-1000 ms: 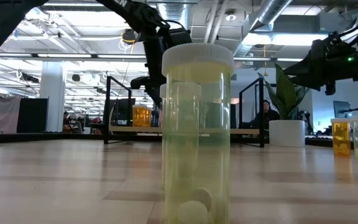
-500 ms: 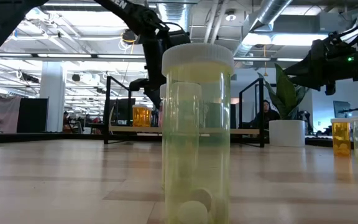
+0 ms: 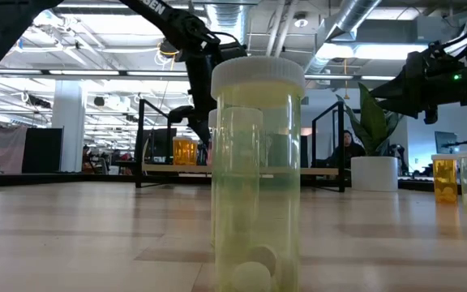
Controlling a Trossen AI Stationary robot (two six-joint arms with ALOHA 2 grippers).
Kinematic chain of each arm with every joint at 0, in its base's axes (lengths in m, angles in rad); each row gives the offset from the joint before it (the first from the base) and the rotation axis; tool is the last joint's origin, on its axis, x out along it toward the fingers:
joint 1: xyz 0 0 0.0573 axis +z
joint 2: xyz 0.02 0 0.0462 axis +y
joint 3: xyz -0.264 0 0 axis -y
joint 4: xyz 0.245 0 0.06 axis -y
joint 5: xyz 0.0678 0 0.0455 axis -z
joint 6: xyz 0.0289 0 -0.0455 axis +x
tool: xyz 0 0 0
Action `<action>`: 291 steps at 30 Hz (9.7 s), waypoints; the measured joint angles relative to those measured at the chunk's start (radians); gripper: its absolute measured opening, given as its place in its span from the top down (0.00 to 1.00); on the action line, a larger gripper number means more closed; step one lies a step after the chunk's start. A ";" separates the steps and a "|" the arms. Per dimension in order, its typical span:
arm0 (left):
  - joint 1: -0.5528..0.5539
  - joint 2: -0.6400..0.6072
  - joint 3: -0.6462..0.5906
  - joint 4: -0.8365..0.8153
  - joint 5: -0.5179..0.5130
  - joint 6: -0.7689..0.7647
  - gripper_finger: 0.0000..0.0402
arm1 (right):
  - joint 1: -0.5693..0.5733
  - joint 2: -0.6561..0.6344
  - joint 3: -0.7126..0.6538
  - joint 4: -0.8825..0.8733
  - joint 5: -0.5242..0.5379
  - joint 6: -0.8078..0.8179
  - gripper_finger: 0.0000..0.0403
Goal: Pick and place medicine bottles onto shelf by color
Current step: Put the top red pill bottle on the shelf aligned with the other red pill bottle, then put the top left small orange pill bottle on the shelf
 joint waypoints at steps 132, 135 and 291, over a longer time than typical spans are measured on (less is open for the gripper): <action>-0.632 -0.213 -0.220 0.206 -0.034 -0.078 0.48 | 0.000 0.000 0.000 0.000 0.000 0.000 0.38; -0.632 -0.213 -0.248 0.234 -0.033 -0.085 0.46 | 0.000 0.000 0.000 0.000 0.000 0.000 0.38; -0.512 0.064 -0.291 -0.727 0.882 0.169 0.74 | 0.000 0.019 0.000 0.001 0.000 0.000 0.38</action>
